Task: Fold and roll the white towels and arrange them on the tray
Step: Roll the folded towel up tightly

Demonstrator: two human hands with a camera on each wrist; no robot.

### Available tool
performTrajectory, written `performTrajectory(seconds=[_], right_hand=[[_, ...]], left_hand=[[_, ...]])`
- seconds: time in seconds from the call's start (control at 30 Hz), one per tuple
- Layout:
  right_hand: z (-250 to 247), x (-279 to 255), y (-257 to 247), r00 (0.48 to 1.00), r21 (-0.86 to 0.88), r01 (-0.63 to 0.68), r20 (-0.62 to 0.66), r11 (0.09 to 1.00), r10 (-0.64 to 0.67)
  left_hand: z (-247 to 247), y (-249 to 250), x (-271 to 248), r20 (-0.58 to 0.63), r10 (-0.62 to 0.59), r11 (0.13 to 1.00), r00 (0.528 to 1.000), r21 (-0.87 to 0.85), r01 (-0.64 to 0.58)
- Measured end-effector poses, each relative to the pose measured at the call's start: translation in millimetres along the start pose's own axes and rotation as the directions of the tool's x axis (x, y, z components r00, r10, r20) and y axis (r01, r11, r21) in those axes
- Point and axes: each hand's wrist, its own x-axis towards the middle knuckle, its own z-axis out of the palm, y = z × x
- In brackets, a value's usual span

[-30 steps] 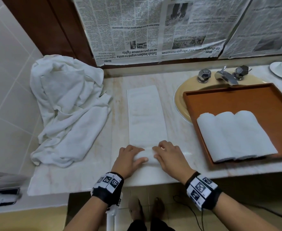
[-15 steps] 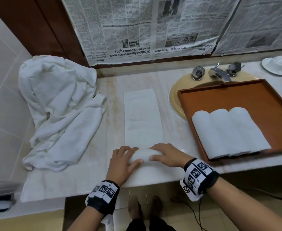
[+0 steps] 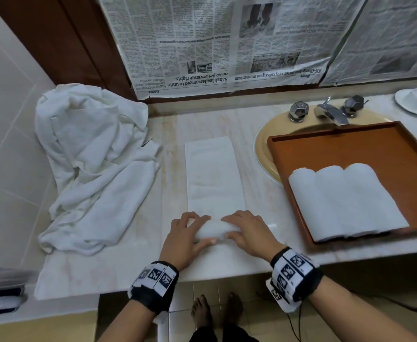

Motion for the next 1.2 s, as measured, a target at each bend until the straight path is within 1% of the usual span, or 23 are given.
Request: performTrajectory(seconds=[0.03, 0.1, 0.17, 0.2, 0.27, 0.3, 0.33, 0.37, 0.4, 0.5, 0.57, 0.63, 0.73, 0.8, 0.83, 0.87, 0.9, 0.93, 0.97, 1.03, 1.1, 1.13, 1.2], right_hand=[[-5.8, 5.5, 1.0, 0.996, 0.021, -0.037, 0.079, 0.999, 0.036], [-14.1, 11.7, 2.8, 0.979, 0.076, -0.076, 0.195, 0.994, 0.060], [-16.4, 12.5, 3.9, 0.975, 0.110, -0.070, 0.220, 0.991, 0.044], [-13.7, 11.1, 4.3, 0.984, 0.087, -0.041, 0.179, 0.995, 0.025], [-3.0, 4.6, 2.9, 0.999, -0.106, 0.041, -0.016, 0.993, -0.043], [3.3, -0.7, 1.1, 0.990, -0.196, 0.058, -0.113, 0.979, -0.081], [9.7, -6.9, -1.2, 0.976, -0.243, 0.068, -0.184, 0.968, -0.114], [16.1, -12.6, -2.5, 0.965, -0.263, 0.079, -0.223, 0.962, -0.140], [21.2, -17.6, -3.3, 0.962, -0.278, 0.091, -0.222, 0.956, -0.156], [28.9, -24.0, 1.9, 0.978, -0.314, 0.116, -0.129, 0.942, -0.163], [23.9, -20.3, 4.1, 0.984, -0.234, 0.115, -0.108, 0.965, -0.143], [15.9, -13.2, 5.2, 0.994, -0.104, 0.074, -0.072, 0.992, -0.082], [-1.7, -0.4, 4.8, 0.993, 0.064, -0.056, 0.111, 0.996, 0.049], [-10.4, 5.4, 2.2, 0.975, 0.083, -0.112, 0.202, 0.990, 0.093], [-12.2, 6.5, 0.6, 0.970, 0.080, -0.139, 0.211, 0.987, 0.119], [-11.9, 5.7, -1.2, 0.975, 0.090, -0.154, 0.175, 0.984, 0.137], [-9.7, 1.6, -2.3, 0.986, 0.099, -0.142, 0.097, 0.985, 0.132], [-7.1, -4.4, -2.8, 0.996, 0.069, -0.085, -0.004, 0.994, 0.086], [-2.7, -10.2, -1.8, 0.998, -0.010, -0.009, -0.070, 1.000, 0.008], [6.6, -17.2, 4.1, 0.988, -0.133, 0.092, -0.108, 0.987, -0.107], [4.6, -12.6, 8.6, 0.989, -0.082, 0.084, -0.115, 0.993, -0.094], [-0.7, -7.3, 9.3, 0.995, -0.013, 0.054, -0.079, 0.998, -0.055], [-14.1, 5.3, 8.3, 0.997, 0.118, -0.029, 0.072, 0.993, 0.020]], left_hand=[[2.4, -1.8, -2.6, -0.015, 0.018, 1.000, 1.000, 0.017, -0.018], [5.8, -4.1, -5.7, -0.027, 0.003, 1.000, 1.000, -0.005, -0.003], [5.5, -4.2, -3.5, -0.012, -0.011, 0.999, 1.000, -0.031, 0.010], [4.2, -3.4, -1.9, 0.009, -0.019, 0.999, 1.000, -0.034, 0.019], [-0.4, 1.1, 1.4, 0.054, -0.035, 0.999, 0.998, -0.024, 0.037], [-2.1, 2.9, 3.2, 0.071, -0.045, 0.999, 0.996, -0.021, 0.047], [-3.4, 3.2, 5.4, 0.091, -0.062, 0.998, 0.994, -0.026, 0.064], [-4.7, 3.4, 7.8, 0.111, -0.086, 0.995, 0.990, -0.038, 0.091], [-4.7, 2.4, 10.7, 0.123, -0.109, 0.992, 0.986, -0.054, 0.116], [-1.2, 1.7, 16.1, 0.117, -0.151, 0.983, 0.982, -0.088, 0.162], [-0.5, 4.5, 14.8, 0.105, -0.139, 0.984, 0.985, -0.093, 0.149], [-1.1, 5.6, 8.0, 0.057, -0.068, 0.996, 0.996, -0.057, 0.071], [3.2, -0.3, -1.6, -0.024, 0.071, 0.993, 0.997, 0.101, -0.068], [7.6, -2.9, -4.3, -0.027, 0.067, 0.992, 0.997, 0.110, -0.063], [9.2, -3.7, -3.9, -0.023, 0.046, 0.996, 0.999, 0.079, -0.044], [8.6, -3.3, -2.3, -0.014, 0.021, 0.999, 1.000, 0.039, -0.021], [6.4, -2.7, 0.2, 0.002, -0.005, 1.000, 1.000, -0.002, 0.005], [2.9, -1.3, 2.8, 0.025, -0.027, 0.999, 0.999, -0.041, 0.028], [-0.7, 0.0, 5.6, 0.047, -0.044, 0.996, 0.998, -0.073, 0.048], [-6.7, 2.5, 9.7, 0.071, -0.051, 0.995, 0.996, -0.087, 0.057], [-7.9, 3.4, 10.5, 0.043, -0.034, 0.999, 0.998, -0.035, 0.035], [-7.2, 2.9, 10.1, 0.014, -0.006, 1.000, 1.000, 0.015, 0.005], [-3.8, 2.2, 7.6, -0.033, 0.078, 0.989, 0.996, 0.132, -0.073]])
